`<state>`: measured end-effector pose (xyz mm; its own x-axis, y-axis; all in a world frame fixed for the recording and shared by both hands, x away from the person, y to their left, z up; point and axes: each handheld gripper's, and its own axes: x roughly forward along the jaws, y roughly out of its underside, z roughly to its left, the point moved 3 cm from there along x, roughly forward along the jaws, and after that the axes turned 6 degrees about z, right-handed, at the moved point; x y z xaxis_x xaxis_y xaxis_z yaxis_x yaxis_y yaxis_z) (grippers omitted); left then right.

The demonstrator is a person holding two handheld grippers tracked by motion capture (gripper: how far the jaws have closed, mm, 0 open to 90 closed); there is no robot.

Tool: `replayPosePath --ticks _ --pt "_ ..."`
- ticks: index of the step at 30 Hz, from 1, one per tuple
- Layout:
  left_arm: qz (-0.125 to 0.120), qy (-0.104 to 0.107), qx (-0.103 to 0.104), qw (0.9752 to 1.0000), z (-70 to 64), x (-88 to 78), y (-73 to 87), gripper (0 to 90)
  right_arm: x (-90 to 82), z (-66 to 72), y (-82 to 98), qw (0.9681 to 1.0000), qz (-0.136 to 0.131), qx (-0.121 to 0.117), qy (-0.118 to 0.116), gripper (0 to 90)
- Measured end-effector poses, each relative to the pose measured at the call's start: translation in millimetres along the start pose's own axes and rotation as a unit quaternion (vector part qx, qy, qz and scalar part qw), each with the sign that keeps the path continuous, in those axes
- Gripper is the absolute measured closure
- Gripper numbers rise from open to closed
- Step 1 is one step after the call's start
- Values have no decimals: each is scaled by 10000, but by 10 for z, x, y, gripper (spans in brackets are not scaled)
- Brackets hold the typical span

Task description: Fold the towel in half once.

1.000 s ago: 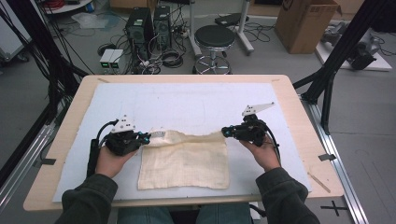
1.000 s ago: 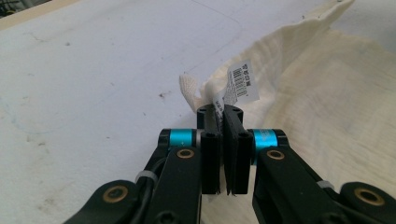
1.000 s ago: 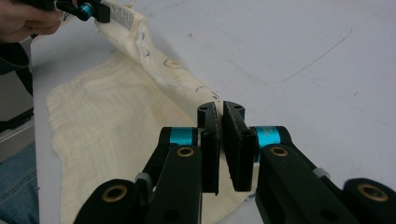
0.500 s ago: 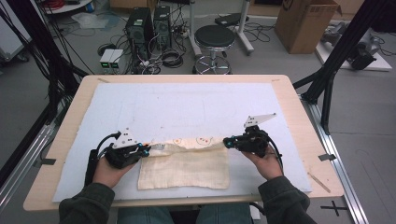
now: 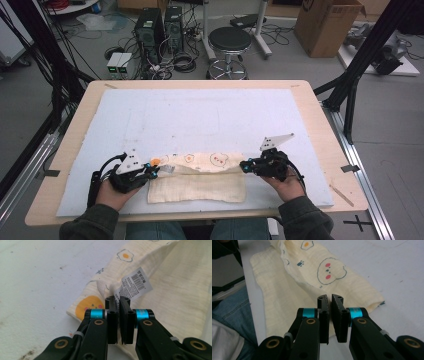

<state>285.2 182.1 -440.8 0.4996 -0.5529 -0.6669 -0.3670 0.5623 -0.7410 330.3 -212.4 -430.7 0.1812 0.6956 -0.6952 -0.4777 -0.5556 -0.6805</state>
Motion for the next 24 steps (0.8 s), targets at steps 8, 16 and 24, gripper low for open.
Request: replayPosePath --ticks 8,16,24 --pt "48 58 114 9999 -115 -57 80 854 21 84 102 9999 87 7 -49 844" --pt "90 63 223 9997 -185 -110 144 852 64 183 147 9994 273 -194 29 837" --pt "137 102 319 9993 -253 -139 181 850 60 243 210 9994 307 -183 -5 832"
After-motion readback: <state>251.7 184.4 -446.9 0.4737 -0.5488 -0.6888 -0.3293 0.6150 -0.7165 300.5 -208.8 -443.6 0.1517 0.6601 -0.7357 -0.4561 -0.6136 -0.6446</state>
